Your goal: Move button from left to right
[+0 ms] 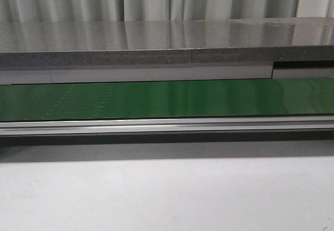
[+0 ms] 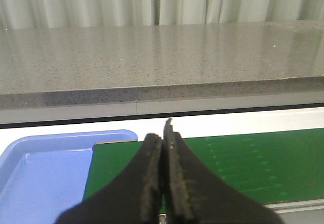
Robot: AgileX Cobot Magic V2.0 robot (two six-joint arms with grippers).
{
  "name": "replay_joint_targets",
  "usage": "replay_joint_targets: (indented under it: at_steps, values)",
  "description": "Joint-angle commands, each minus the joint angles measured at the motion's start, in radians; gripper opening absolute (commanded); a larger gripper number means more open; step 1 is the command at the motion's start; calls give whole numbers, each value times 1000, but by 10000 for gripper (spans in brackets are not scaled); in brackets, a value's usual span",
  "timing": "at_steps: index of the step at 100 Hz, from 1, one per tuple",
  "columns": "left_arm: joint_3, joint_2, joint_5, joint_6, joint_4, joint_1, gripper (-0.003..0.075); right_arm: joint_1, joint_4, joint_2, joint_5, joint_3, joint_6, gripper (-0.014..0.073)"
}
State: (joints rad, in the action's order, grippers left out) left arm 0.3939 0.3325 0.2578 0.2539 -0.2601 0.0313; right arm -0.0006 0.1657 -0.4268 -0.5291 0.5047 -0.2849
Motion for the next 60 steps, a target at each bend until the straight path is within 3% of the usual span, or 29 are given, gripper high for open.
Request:
replay_joint_targets:
  at_steps: [1,23,47,60]
  values:
    - [26,8,-77,-2,-14,8,-20,-6,3,-5,81,19,1,-68]
    - [26,8,-77,-2,-14,8,-20,31,-3,35,194,-38,21,-68]
    - [26,8,-77,-2,-14,8,-20,130,-143,176,323,-166,217,-68]
    - [26,8,-77,-2,-14,8,-20,137,-166,249,376,-253,250,-68]
